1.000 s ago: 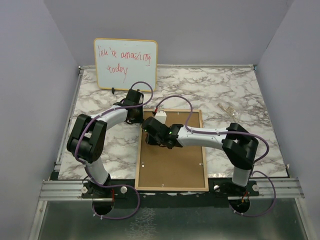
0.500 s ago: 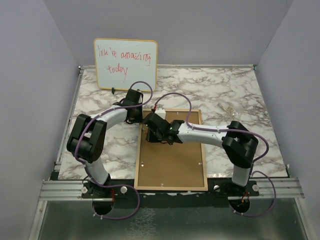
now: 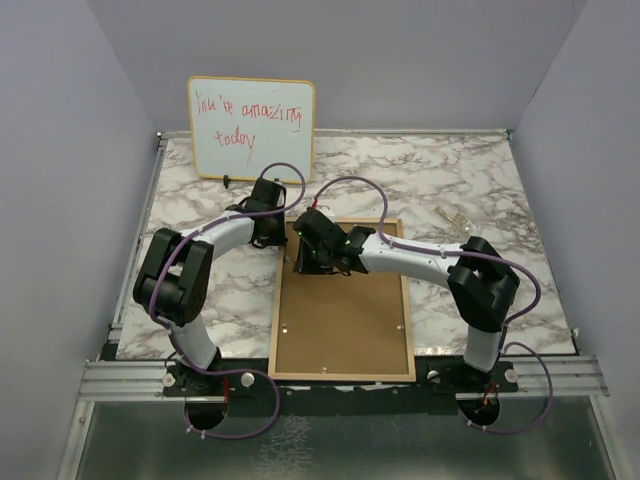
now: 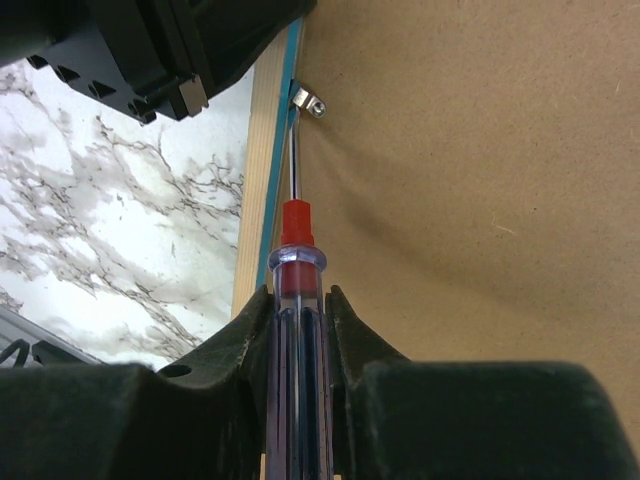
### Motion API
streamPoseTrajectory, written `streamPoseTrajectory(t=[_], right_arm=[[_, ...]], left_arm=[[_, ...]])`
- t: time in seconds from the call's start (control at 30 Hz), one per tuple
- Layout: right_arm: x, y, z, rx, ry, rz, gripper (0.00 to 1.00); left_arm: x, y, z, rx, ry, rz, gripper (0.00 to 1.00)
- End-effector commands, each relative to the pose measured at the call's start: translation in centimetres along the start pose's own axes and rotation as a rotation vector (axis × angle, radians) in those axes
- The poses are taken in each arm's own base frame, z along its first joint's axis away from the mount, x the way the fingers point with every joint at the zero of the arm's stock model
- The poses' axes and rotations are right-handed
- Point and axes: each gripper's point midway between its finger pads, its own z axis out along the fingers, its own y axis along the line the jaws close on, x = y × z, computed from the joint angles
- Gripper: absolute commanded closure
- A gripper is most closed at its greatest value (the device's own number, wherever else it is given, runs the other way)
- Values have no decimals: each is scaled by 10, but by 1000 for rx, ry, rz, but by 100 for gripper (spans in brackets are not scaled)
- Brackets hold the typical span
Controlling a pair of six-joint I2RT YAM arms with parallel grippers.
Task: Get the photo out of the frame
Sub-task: Release the photo frame item from the photo frame.
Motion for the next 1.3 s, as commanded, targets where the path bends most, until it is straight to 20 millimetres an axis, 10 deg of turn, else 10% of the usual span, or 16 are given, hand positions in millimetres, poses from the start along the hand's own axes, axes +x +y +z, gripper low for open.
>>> streamPoseTrajectory(t=[0.0,0.47,1.0,1.27], right_arm=[[-24,-13,19,35,-55,38,100],[-24,-15,-20,-45,-69,72,100],[28,-5,-1,45,-40,17,100],[21,-18,9,165,-106,4,100]], left_arm=[[42,3,-8,11,144,3,100],[33,16,-10,-30,112,-50,100],[33,13,-8,-6,113,-56,100],[34,12,-8,1,115,-54,100]])
